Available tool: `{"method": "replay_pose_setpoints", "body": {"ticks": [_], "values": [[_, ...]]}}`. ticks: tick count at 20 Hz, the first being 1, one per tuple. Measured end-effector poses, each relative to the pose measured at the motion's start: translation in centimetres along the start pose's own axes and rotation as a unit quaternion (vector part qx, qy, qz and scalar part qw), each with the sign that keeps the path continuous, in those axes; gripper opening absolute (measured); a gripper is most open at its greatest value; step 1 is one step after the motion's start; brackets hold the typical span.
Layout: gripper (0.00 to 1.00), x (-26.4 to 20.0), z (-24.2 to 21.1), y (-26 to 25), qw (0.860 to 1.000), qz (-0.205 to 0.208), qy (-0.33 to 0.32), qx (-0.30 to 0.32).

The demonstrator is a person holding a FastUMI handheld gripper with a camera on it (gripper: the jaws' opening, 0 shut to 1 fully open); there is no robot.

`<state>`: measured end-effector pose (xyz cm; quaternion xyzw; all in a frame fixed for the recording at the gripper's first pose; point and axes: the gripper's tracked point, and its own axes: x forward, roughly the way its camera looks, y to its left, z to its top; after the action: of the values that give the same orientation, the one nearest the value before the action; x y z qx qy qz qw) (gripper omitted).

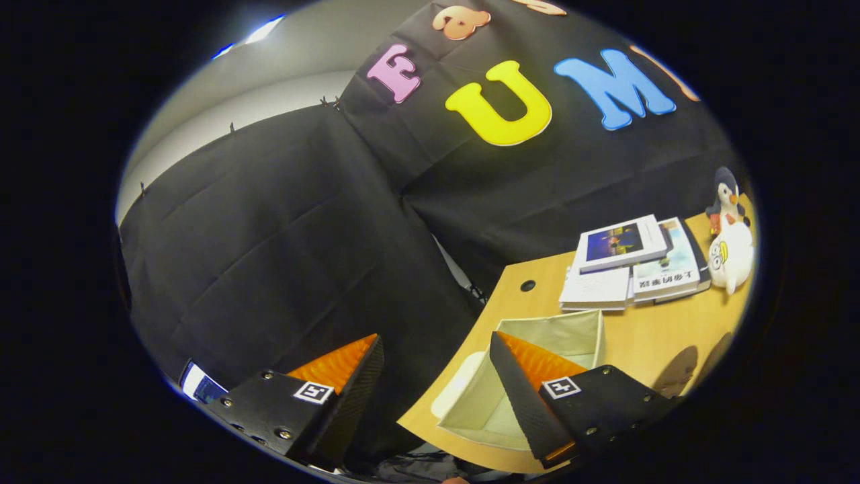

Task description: Open the storage box then place both shoes into the box .Put the left shoe in first, then the right shoe, with the right side of both shoes facing outward in a uniform manner.

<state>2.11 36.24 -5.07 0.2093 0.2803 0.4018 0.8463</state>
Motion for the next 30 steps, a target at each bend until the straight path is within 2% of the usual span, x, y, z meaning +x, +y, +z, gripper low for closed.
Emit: {"method": "replay_pose_setpoints", "body": {"ticks": [5, 10, 21, 30], "values": [[0.97, -3.9, 1.4, -5.6, 0.997, -0.058, -0.023, -0.046], [0.97, -6.9, 0.6, -11.7, 0.988, -0.125, -0.022, -0.086], [0.97, -9.4, -6.9, -22.4, 0.974, -0.217, 0.041, -0.058], [0.98, -10.4, -14.0, -27.9, 0.956, -0.272, 0.110, -0.020]]}}
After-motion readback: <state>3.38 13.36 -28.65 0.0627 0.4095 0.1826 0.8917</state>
